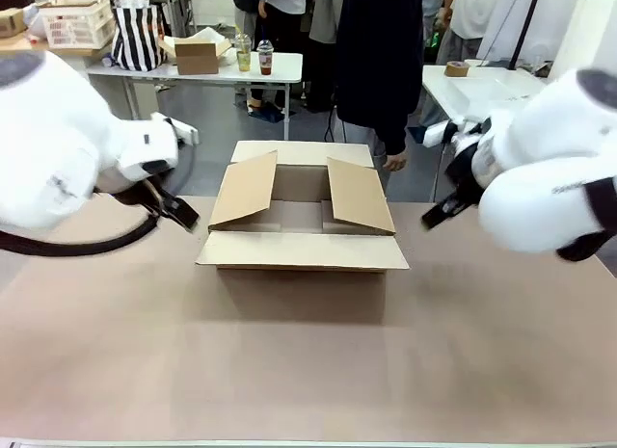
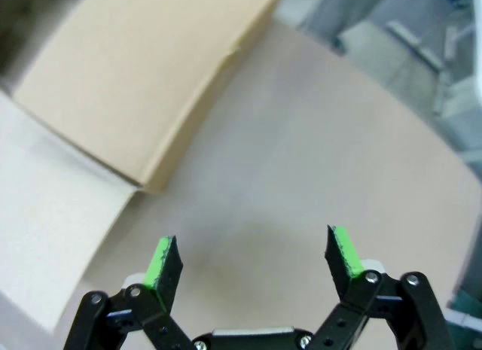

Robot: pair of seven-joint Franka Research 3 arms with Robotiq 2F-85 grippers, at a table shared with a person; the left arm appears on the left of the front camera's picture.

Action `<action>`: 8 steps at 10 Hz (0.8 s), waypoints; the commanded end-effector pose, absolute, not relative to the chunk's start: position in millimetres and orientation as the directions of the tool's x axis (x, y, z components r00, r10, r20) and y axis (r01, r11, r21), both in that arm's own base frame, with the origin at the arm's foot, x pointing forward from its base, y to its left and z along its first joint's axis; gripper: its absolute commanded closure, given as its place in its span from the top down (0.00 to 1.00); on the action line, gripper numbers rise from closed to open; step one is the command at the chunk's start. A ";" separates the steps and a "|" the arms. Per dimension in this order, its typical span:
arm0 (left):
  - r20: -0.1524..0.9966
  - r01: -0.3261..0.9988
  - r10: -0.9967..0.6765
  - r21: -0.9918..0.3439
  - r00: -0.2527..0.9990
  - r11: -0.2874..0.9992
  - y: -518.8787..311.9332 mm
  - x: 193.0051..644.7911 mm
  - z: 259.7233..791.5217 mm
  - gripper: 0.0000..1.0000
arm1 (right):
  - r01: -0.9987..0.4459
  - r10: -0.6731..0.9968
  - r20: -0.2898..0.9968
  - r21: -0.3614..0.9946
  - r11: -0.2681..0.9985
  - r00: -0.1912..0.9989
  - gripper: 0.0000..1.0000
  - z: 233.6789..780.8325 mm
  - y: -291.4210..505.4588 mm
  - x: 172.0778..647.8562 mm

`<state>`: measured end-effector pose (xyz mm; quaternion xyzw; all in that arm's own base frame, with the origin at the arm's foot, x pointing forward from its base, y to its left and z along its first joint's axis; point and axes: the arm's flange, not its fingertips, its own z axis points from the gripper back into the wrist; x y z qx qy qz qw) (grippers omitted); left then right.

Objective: Pack the gift set into the box.
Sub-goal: Place both hands on the side flaps of the Package Box and spread them outward.

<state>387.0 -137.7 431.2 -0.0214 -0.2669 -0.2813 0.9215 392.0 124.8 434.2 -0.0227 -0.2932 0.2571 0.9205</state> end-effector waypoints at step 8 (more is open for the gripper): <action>0.646 0.682 -0.585 0.135 0.490 0.719 -148.7 296.0 560.2 1.00 | -0.386 0.515 0.607 -0.342 0.857 0.605 1.00 533.2 156.7 318.2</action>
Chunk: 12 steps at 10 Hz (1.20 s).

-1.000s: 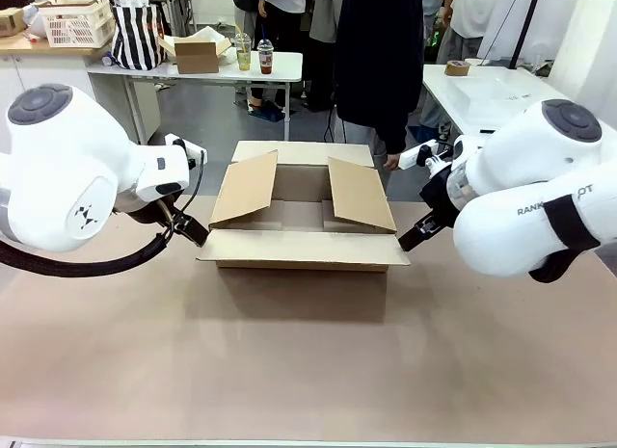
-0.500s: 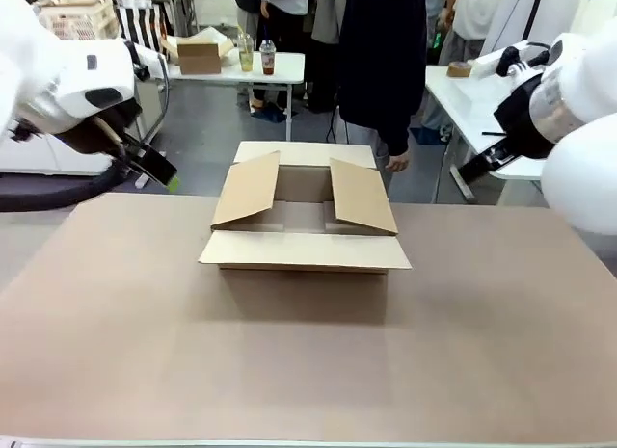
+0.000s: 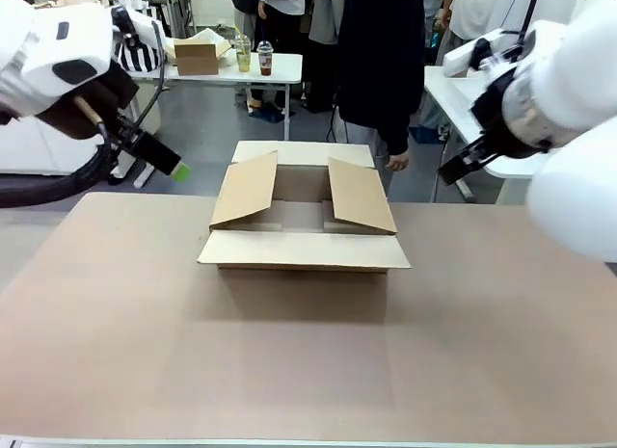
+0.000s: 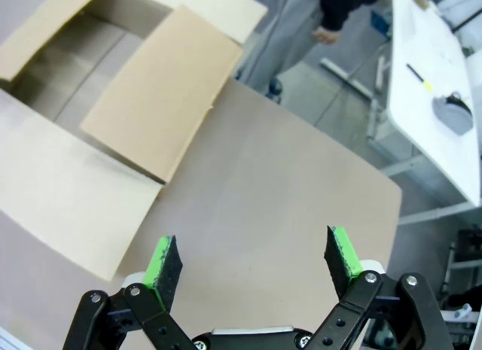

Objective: Pack the gift set into the box.
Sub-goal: Place both hands on the side flaps of the Package Box and spread them outward.

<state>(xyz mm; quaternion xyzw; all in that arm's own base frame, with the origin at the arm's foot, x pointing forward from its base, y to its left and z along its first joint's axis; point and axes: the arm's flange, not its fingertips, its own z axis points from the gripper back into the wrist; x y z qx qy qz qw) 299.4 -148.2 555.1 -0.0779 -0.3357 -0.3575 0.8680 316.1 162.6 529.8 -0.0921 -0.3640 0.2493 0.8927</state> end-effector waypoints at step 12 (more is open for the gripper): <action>0.801 0.719 -0.006 -0.534 0.599 0.445 -6.5 288.1 529.0 1.00 | -0.290 -0.378 0.469 0.849 0.441 0.798 1.00 519.6 -2.6 303.3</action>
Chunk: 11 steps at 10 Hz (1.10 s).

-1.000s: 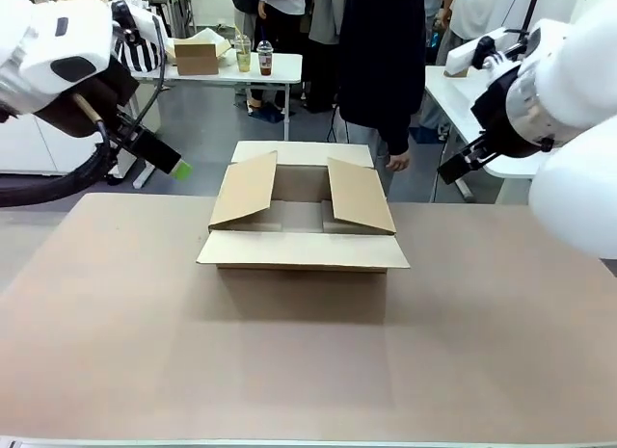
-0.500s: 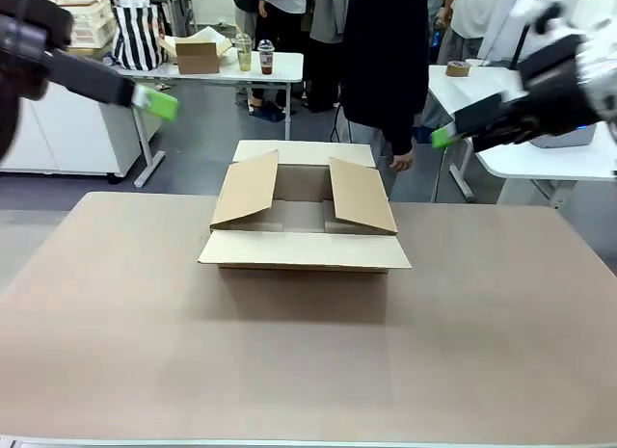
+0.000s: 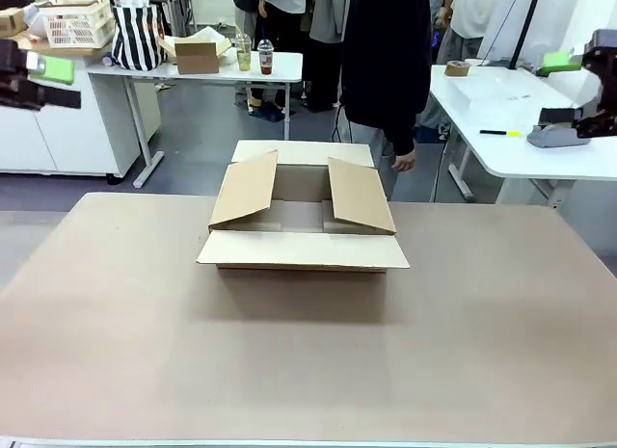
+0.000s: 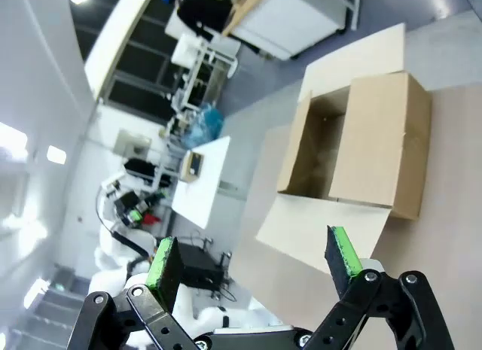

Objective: Pack the gift set into the box.
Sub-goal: Place both hands on the side flaps of the Package Box and spread them outward.

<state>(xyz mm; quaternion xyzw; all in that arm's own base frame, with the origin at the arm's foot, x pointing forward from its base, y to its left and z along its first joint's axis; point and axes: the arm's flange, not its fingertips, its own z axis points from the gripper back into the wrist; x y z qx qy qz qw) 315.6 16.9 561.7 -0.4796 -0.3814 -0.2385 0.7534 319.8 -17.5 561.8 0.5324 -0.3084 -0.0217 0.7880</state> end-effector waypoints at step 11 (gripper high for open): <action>0.702 0.626 -0.164 -0.473 0.693 0.620 -42.4 326.6 614.1 1.00 | -0.338 -0.305 0.504 0.820 0.461 0.808 1.00 571.6 -1.6 313.7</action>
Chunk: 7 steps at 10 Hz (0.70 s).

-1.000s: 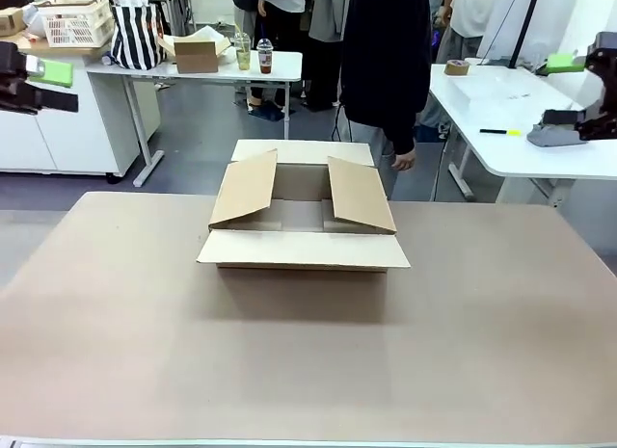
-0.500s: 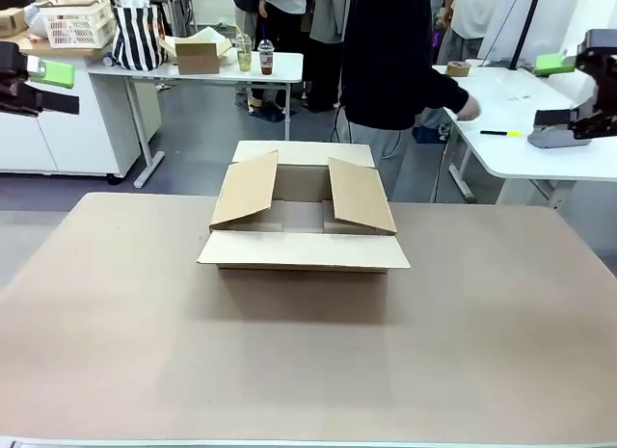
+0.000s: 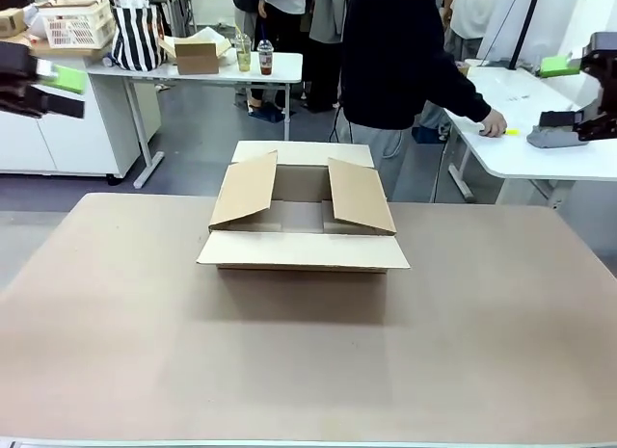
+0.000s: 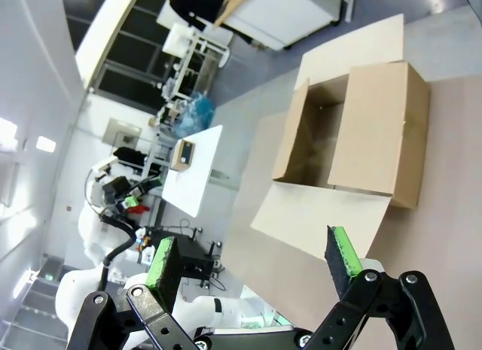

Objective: Pack the gift set into the box.
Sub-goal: Place both hands on the side flaps of the Package Box and spread them outward.

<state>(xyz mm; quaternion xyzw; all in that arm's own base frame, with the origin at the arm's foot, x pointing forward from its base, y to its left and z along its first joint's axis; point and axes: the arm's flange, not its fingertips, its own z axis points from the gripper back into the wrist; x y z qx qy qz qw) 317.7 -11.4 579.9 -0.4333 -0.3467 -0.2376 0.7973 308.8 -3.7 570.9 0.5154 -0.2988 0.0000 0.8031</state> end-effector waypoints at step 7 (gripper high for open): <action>0.378 0.423 -0.404 0.036 0.833 0.905 -279.0 434.5 585.0 1.00 | -0.338 -0.305 0.504 0.820 0.461 0.808 1.00 571.6 -1.6 313.7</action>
